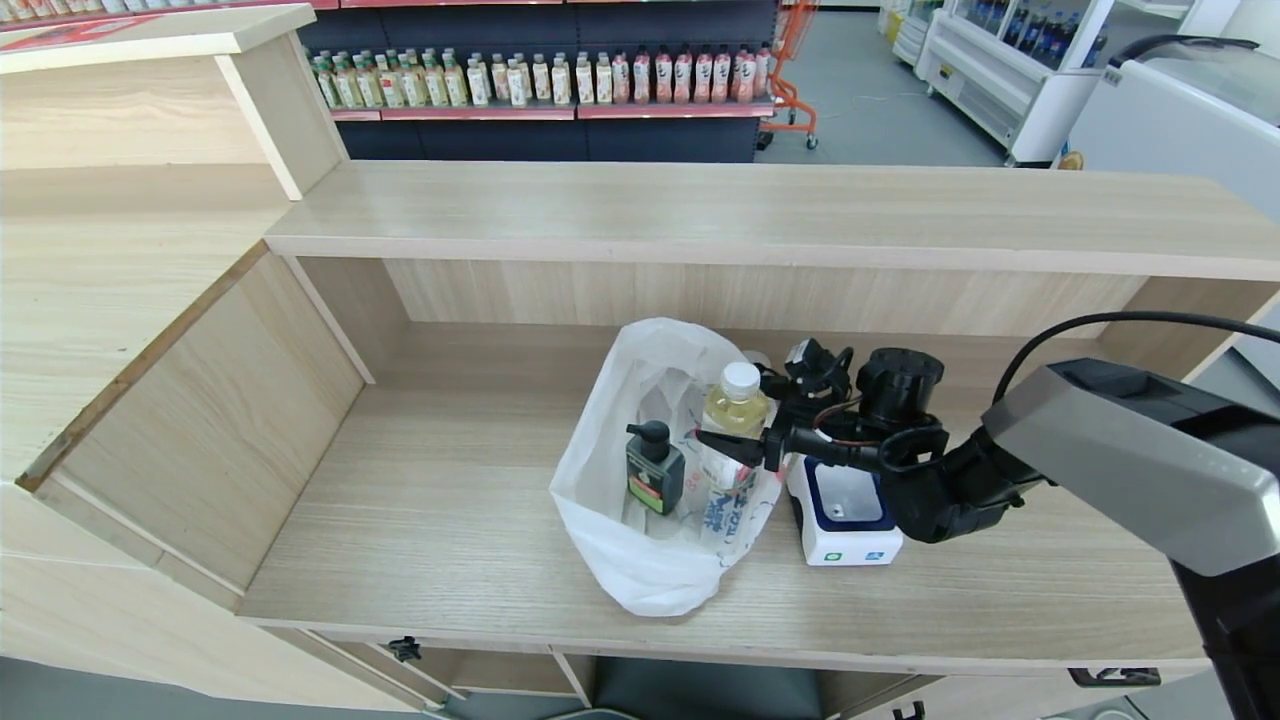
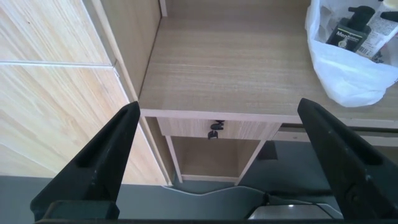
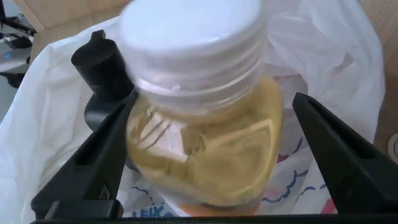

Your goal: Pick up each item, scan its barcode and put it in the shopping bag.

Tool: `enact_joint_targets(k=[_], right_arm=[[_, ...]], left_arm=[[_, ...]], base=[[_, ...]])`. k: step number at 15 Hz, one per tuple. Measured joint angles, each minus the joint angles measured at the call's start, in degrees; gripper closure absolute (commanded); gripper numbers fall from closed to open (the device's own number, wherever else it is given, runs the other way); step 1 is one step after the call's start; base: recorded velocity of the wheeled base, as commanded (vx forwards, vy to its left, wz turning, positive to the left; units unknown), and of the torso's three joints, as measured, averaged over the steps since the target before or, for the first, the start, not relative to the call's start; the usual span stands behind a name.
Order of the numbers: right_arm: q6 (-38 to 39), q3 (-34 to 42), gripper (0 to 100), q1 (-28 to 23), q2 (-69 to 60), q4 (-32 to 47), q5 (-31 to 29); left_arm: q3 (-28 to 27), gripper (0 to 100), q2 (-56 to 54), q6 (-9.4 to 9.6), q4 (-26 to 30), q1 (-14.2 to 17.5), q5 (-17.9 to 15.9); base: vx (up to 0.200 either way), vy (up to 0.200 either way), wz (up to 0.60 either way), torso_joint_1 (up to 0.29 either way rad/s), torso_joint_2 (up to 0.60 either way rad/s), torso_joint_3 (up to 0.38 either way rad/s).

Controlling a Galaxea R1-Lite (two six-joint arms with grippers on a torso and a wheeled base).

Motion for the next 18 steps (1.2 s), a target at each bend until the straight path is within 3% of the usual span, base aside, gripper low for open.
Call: enact_joint_targets(k=[6,11,18], right_arm=[[3.0,4.6,0,-0.7,-7.8,0.1,0.0],[4.2,20.2,0,-2.7,-24.4,1.5,-1.3],[6.6,46.5,0,-7.6,-56.7,16.6,-19.9]], left_arm=[[0.0,0,0.0,-0.02,0.0,0.0,0.0],[0.0,0,0.0,-0.05,0.0,0.0,0.0],[0.0,0,0.0,-0.02,0.0,0.0,0.0]], base=[[0.000,0.000,0.00,0.000,0.00,0.000],[0.000,0.000,0.00,0.000,0.00,0.000],[0.000,0.000,0.00,0.000,0.00,0.000]])
